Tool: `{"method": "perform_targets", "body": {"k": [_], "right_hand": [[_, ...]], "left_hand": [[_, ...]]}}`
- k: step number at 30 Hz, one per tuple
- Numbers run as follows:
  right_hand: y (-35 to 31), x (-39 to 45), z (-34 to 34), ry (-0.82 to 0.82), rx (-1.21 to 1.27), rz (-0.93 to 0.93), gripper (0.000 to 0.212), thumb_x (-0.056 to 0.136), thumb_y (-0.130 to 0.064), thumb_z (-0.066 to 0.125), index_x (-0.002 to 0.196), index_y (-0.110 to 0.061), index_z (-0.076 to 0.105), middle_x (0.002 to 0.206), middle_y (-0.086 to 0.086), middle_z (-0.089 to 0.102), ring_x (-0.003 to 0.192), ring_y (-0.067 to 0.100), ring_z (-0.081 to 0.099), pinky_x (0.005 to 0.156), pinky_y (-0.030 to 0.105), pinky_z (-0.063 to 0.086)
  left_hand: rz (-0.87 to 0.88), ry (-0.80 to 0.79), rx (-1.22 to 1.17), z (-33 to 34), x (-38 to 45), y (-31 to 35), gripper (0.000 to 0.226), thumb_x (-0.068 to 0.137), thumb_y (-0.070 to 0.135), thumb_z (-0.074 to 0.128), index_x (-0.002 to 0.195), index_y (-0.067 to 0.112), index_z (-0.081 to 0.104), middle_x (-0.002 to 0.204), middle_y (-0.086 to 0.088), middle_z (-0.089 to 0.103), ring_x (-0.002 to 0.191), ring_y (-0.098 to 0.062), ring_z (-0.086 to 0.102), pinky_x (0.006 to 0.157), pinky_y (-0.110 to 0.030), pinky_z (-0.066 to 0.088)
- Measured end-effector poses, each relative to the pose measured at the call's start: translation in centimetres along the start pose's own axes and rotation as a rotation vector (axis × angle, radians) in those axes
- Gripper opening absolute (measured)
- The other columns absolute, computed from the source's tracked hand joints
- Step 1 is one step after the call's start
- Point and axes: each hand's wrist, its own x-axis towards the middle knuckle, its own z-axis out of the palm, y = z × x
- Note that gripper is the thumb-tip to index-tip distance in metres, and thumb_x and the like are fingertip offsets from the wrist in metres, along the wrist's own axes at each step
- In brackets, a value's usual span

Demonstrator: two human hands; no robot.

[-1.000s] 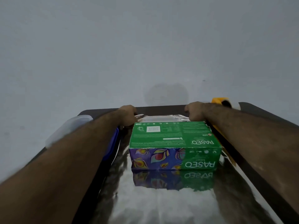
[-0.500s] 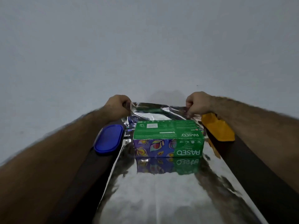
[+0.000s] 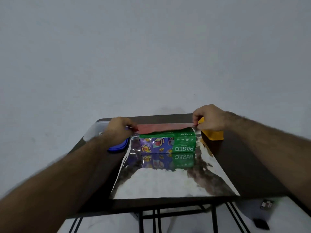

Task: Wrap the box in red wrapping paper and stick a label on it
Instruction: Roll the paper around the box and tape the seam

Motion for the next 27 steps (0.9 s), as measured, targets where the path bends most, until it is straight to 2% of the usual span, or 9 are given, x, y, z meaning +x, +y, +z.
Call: {"method": "perform_targets", "body": {"k": [3,5,7,10,13,16,20,23,27], "right_hand": [[-0.5,-1.2,0.5,-0.056,-0.091,-0.015,0.016,0.076,-0.012,0.077,0.085,-0.025,0.075,0.092,-0.01,0.073,0.094,0.013,0.067,0.085,0.039,0.057],[-0.7,-1.9,0.8,-0.07,-0.099,-0.028,0.012,0.072,-0.026,0.076,0.083,-0.026,0.073,0.092,-0.011,0.072,0.092,0.013,0.068,0.084,0.04,0.058],[-0.8,-2.5,1.3,-0.004,-0.084,-0.056,0.028,0.065,-0.048,0.073,0.087,-0.03,0.069,0.097,-0.014,0.068,0.093,0.013,0.065,0.082,0.038,0.056],[-1.9,-2.8,2.4,0.039,-0.051,-0.125,0.064,0.072,-0.067,0.078,0.125,-0.034,0.064,0.13,-0.016,0.063,0.119,0.011,0.059,0.097,0.031,0.049],[-3.4,-2.7,3.8,-0.026,-0.067,-0.17,0.083,0.091,-0.06,0.073,0.161,-0.028,0.042,0.162,-0.009,0.045,0.15,0.012,0.04,0.123,0.032,0.033],[-3.9,-2.4,5.3,0.003,-0.157,-0.167,0.072,0.098,-0.061,0.061,0.16,-0.031,0.043,0.157,-0.005,0.054,0.146,0.016,0.047,0.12,0.04,0.04],[-4.6,-2.8,6.3,0.118,-0.224,-0.182,0.054,0.099,-0.055,0.06,0.144,-0.027,0.064,0.14,-0.005,0.069,0.133,0.017,0.061,0.113,0.044,0.047],[-5.1,-3.2,6.8,0.175,-0.218,-0.184,0.058,0.093,-0.059,0.053,0.136,-0.025,0.071,0.132,-0.005,0.074,0.126,0.017,0.066,0.11,0.047,0.05],[-4.9,-3.4,7.0,0.211,-0.252,-0.205,0.054,0.094,-0.056,0.054,0.135,-0.025,0.072,0.131,-0.007,0.074,0.127,0.017,0.065,0.109,0.048,0.049]], "left_hand": [[0.026,-0.023,0.067,0.2,-1.4,0.1,0.029,0.086,-0.002,0.079,0.104,0.02,0.085,0.105,0.006,0.079,0.097,-0.01,0.069,0.091,-0.02,0.048],[0.042,-0.012,0.082,0.4,-1.8,-0.4,0.032,0.086,0.0,0.077,0.105,0.024,0.085,0.11,0.008,0.081,0.1,-0.009,0.07,0.093,-0.021,0.049],[0.047,-0.008,0.084,0.6,-2.3,-0.6,0.034,0.087,0.002,0.077,0.108,0.027,0.085,0.113,0.01,0.08,0.104,-0.009,0.072,0.092,-0.019,0.047],[0.05,0.022,0.066,0.8,-2.7,-0.1,0.035,0.086,0.003,0.075,0.113,0.024,0.083,0.115,0.006,0.08,0.106,-0.016,0.073,0.092,-0.021,0.047],[-0.01,0.022,-0.012,0.7,-3.2,0.8,0.05,0.079,0.018,0.074,0.129,0.022,0.075,0.123,0.004,0.073,0.107,-0.012,0.065,0.094,-0.023,0.047],[0.09,0.064,-0.103,0.8,-3.8,1.1,0.064,0.077,0.039,0.069,0.14,0.032,0.066,0.138,0.005,0.067,0.126,-0.01,0.062,0.106,-0.038,0.054],[0.247,0.072,-0.003,2.4,-4.0,4.3,0.059,0.089,0.056,0.07,0.139,0.025,0.07,0.141,0.004,0.069,0.135,-0.011,0.056,0.115,-0.041,0.046],[0.321,0.051,0.22,3.8,-3.7,6.3,0.054,0.093,0.062,0.065,0.134,0.028,0.073,0.133,0.007,0.074,0.131,-0.014,0.061,0.112,-0.045,0.046],[0.413,0.054,0.347,4.8,-3.9,6.8,0.036,0.099,0.05,0.063,0.124,0.03,0.078,0.12,0.012,0.078,0.111,-0.012,0.068,0.098,-0.038,0.052]]}}
